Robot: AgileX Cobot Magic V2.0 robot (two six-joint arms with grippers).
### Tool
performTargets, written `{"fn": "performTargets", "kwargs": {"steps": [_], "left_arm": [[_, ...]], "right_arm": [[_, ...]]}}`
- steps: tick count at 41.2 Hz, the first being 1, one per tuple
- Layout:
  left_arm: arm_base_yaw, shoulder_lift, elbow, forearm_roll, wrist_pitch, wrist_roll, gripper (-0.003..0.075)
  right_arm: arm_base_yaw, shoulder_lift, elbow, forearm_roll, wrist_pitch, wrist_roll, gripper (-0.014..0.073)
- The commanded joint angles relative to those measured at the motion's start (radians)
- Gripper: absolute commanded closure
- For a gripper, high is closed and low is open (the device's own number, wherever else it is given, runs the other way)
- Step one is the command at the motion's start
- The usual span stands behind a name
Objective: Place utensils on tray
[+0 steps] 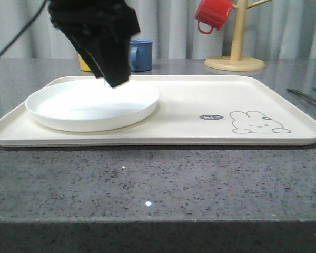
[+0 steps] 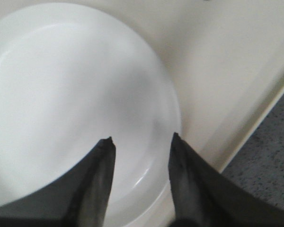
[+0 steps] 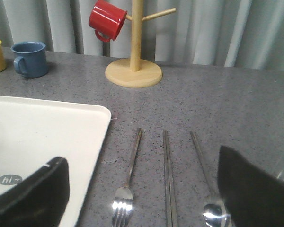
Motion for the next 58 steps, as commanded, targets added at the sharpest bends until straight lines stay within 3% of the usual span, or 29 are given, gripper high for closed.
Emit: {"fn": "performTargets", "kwargs": {"steps": [1,10,21,32,37,47,58], "left_arm": [[0.076,-0.112,-0.012,0.003,-0.027,-0.014,0.0547],[0.34,-0.265,0.069,-0.041,-0.041,-0.019,0.0741],[0.567,-0.476,0.325,-0.134,-0.219,-0.019,0.0738],[0.583,-0.807,0.696,-0.192,-0.563,-0.019,0.0738],[0.583,-0.976,0.837,-0.195,-0.656,-0.019,0.0738],[0.583,-1.263,0.983,-0.196,-0.675,-0.019,0.0738],[0.583,-1.333,0.997,-0.196,-0.676,-0.019,0.0738]], "right_arm": [[-0.005,0.012,-0.035,0.003,-0.073,-0.006,-0.0062],[-0.005,0.012,-0.035,0.003,-0.073,-0.006,-0.0062],[-0.005,0.012,-0.035,0.003,-0.073,-0.006,-0.0062],[-0.005,0.012,-0.035,0.003,-0.073,-0.006,-0.0062],[-0.005,0.012,-0.035,0.003,-0.073,-0.006,-0.0062],[-0.005,0.012,-0.035,0.003,-0.073,-0.006,-0.0062],[-0.005,0.012,-0.035,0.003,-0.073,-0.006,-0.0062]]}}
